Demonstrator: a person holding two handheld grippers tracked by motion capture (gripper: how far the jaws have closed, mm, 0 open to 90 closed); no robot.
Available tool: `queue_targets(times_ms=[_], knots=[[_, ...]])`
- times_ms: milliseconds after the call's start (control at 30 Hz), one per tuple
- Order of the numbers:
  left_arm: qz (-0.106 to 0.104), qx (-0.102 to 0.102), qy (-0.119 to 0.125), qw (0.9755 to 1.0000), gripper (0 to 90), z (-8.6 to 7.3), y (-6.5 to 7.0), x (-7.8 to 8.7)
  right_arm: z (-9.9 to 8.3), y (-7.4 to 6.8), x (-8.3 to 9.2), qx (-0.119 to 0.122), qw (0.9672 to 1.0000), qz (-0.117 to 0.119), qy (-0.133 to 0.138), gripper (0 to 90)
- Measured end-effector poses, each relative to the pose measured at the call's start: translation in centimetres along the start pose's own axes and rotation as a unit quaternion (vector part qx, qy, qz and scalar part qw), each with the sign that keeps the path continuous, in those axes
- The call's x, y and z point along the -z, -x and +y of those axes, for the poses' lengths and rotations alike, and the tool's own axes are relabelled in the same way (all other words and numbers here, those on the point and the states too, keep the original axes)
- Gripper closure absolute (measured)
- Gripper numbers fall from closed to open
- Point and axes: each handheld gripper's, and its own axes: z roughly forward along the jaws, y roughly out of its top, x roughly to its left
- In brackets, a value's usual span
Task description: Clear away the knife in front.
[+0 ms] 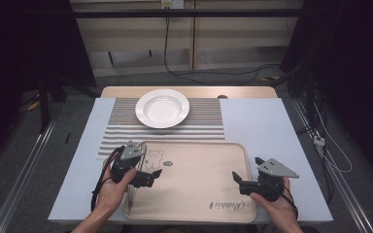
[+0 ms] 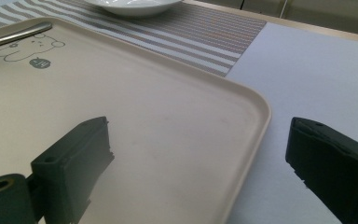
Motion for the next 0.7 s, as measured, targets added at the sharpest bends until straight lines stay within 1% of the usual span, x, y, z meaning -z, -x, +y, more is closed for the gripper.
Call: queue_targets(times_ms=[33,67,100,133,167,233,267,333,367,400,433,467,533,567,633,700], knots=[[0.006,0.002,-0.002,1.0,5.9,-0.2,-0.1,0.3,0.0,0.0,0.0,0.0,1.0,0.0,0.0,6.6],[0.013,0.005,0.002,0.9999,5.9,-0.4,-0.1,0.6,0.0,0.0,0.0,-0.001,1.0,0.0,0.0,6.6],[0.016,0.008,0.008,0.9998,6.0,-0.6,-0.1,0.9,0.0,0.0,0.0,-0.002,1.0,0.0,0.0,6.6],[0.026,0.008,0.015,0.9995,5.7,-0.7,-0.2,1.3,0.0,0.0,0.0,-0.002,1.0,-0.001,-0.001,6.6],[0.037,0.012,0.025,0.9989,5.7,-1.0,-0.1,1.6,0.0,0.1,-0.1,-0.002,1.0,-0.002,-0.001,6.6],[0.04,0.01,0.038,0.9985,5.6,-1.4,-0.3,2.1,0.0,0.1,-0.1,-0.002,1.0,-0.002,-0.002,6.6],[0.041,0.008,0.039,0.9984,5.2,-1.6,-0.5,2.3,0.0,0.1,-0.2,-0.003,1.0,-0.002,-0.002,6.6],[0.051,0.014,0.039,0.9979,4.6,-2.1,-0.8,2.4,0.0,0.1,-0.2,-0.003,1.0,-0.003,-0.002,6.6],[0.058,0.016,0.039,0.9974,4.7,-2.4,-1.0,2.5,0.0,0.1,-0.2,-0.004,1.0,-0.003,-0.002,6.6],[0.069,0.018,0.047,0.9963,4.6,-2.8,-1.0,2.5,0.0,0.1,-0.1,-0.004,1.0,-0.003,-0.002,6.6],[0.077,0.019,0.049,0.9956,4.7,-3.2,-1.1,2.6,-0.1,0.1,-0.1,-0.004,1.0,-0.004,-0.002,6.6],[0.078,0.026,0.056,0.9951,4.9,-3.5,-1.1,2.6,-0.1,0.1,-0.1,-0.005,1.0,-0.004,-0.002,6.6],[0.077,0.032,0.054,0.9951,4.3,-4.0,-1.2,2.6,-0.1,0.2,0.0,-0.01,0.9999,-0.007,-0.002,6.6],[0.075,0.032,0.052,0.9953,4.5,-4.1,-1.2,2.7,-0.1,0.2,0.0,-0.011,0.9999,-0.009,-0.002,6.6],[0.073,0.029,0.06,0.9951,4.3,-4.6,-1.1,2.8,-0.1,0.3,0.0,-0.011,0.9999,-0.01,-0.002,6.6],[0.069,0.028,0.053,0.9958,4.3,-5.0,-1.0,2.8,-0.1,0.3,0.1,-0.008,0.9999,-0.012,-0.002,6.6]])
